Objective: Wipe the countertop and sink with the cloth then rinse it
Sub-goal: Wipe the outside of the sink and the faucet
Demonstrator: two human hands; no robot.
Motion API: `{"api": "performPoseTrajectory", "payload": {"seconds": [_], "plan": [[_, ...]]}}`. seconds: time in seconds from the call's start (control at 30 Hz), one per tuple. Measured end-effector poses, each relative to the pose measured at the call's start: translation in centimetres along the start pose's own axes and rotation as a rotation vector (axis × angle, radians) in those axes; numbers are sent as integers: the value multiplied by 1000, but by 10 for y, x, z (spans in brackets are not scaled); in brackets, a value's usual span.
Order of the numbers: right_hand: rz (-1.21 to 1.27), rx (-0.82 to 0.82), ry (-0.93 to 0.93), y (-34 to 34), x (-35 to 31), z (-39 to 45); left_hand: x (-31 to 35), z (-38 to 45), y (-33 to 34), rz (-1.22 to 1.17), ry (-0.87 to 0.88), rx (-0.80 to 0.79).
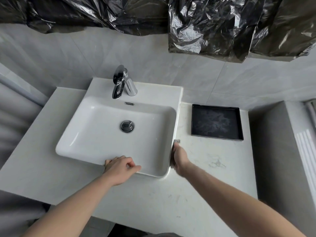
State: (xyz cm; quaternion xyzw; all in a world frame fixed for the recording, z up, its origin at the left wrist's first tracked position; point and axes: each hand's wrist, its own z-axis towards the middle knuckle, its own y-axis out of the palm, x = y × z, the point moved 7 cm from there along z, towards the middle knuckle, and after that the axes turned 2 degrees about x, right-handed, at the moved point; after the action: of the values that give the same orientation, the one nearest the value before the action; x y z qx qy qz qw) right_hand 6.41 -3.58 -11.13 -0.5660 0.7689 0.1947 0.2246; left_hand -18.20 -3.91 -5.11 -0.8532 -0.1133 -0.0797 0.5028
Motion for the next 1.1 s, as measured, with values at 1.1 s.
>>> {"api": "performPoseTrajectory", "payload": {"seconds": [1.1], "plan": [[1073, 302, -51, 150, 93, -92, -112, 10, -62, 88, 537, -163]]}}
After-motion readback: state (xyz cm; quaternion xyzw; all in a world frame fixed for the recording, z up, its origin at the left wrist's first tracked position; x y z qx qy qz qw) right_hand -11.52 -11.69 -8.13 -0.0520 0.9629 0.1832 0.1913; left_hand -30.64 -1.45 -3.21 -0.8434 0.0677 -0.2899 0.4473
